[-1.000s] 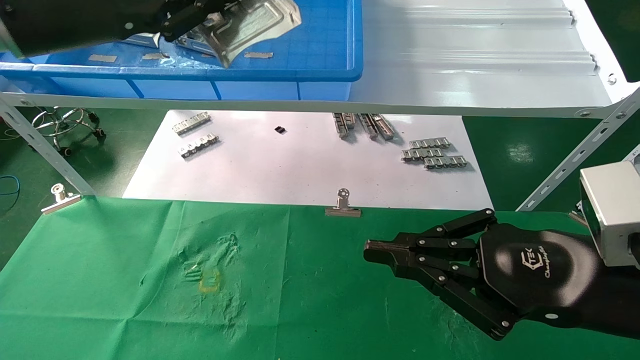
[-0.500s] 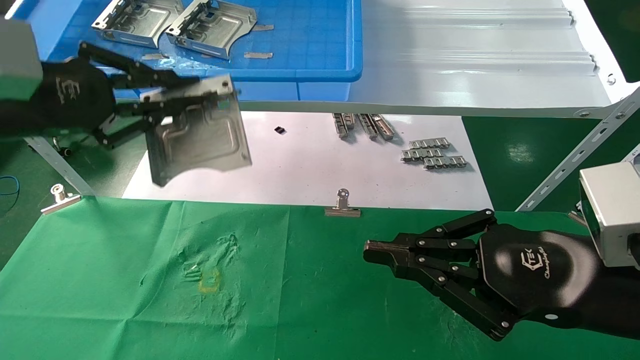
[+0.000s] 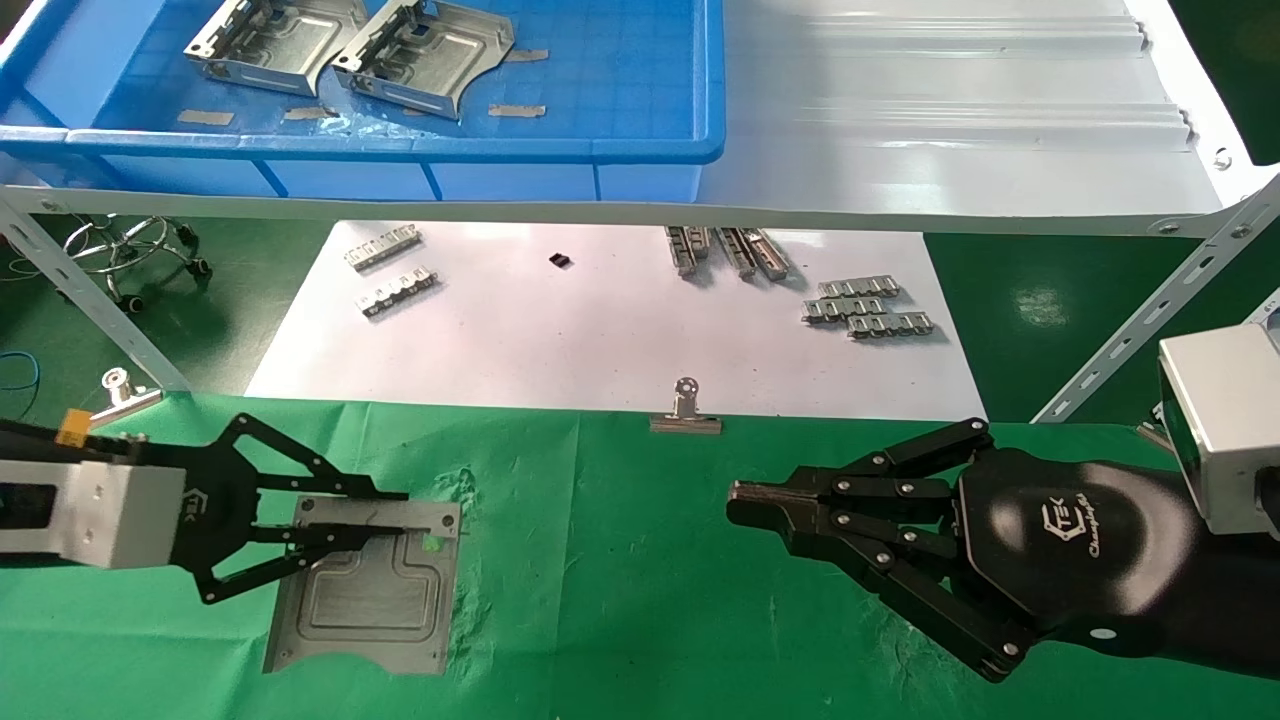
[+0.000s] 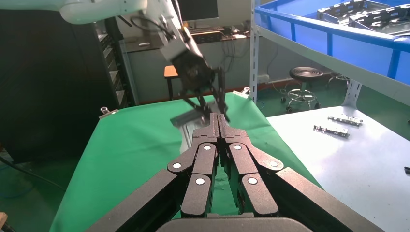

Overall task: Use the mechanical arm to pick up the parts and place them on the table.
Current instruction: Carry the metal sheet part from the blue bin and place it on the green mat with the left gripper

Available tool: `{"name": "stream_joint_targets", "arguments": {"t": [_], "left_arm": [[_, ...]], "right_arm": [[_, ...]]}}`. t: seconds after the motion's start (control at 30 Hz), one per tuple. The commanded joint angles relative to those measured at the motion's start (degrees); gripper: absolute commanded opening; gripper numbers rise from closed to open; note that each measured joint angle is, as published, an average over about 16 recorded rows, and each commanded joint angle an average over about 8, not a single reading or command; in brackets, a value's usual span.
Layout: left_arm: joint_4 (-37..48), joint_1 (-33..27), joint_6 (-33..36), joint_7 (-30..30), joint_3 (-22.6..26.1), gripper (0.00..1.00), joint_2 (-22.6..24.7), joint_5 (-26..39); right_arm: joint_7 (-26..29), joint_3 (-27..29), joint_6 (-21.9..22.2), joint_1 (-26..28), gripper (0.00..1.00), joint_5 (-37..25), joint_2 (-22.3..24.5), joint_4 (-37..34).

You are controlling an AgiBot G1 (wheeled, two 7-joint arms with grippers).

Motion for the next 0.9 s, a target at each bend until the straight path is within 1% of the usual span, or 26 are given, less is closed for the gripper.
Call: {"name": "stream_joint_targets", "arguments": {"t": [0.03, 0.23, 0.53, 0.57, 0.6, 0.8, 0.83, 0.87, 0.9], "left_arm": [[1.49, 0.37, -0.36, 0.88, 1.88, 0.00, 0.59, 0.68], [9.38, 0.65, -1.86, 6.14, 4.29, 0.00, 4.98, 3.69], [19.18, 0.58, -4.54, 13.96, 4.94, 0.00, 10.25, 5.20], [20.00, 0.60, -4.82, 14.81, 4.96, 0.03, 10.67, 5.29], [20.76, 0.64, -5.10, 15.70, 4.98, 0.13, 11.06, 5.39], [24.20, 0.72, -5.76, 20.50, 5.04, 0.88, 12.69, 5.73], [24.63, 0.68, -5.70, 21.15, 5.05, 0.97, 12.88, 5.76], [25.08, 0.62, -5.61, 21.74, 5.04, 1.00, 13.07, 5.77], [25.52, 0.54, -5.49, 22.26, 5.03, 1.00, 13.25, 5.75]], "right_arm": [[0.00, 0.00, 0.00, 0.00, 0.00, 0.00, 0.00, 0.00], [0.00, 0.00, 0.00, 0.00, 0.00, 0.00, 0.00, 0.00], [0.00, 0.00, 0.00, 0.00, 0.00, 0.00, 0.00, 0.00], [0.00, 0.00, 0.00, 0.00, 0.00, 0.00, 0.00, 0.00], [0.00, 0.00, 0.00, 0.00, 0.00, 0.00, 0.00, 0.00], [0.00, 0.00, 0.00, 0.00, 0.00, 0.00, 0.00, 0.00], [0.00, 0.00, 0.00, 0.00, 0.00, 0.00, 0.00, 0.00], [0.00, 0.00, 0.00, 0.00, 0.00, 0.00, 0.00, 0.00], [0.00, 0.00, 0.00, 0.00, 0.00, 0.00, 0.00, 0.00]]}}
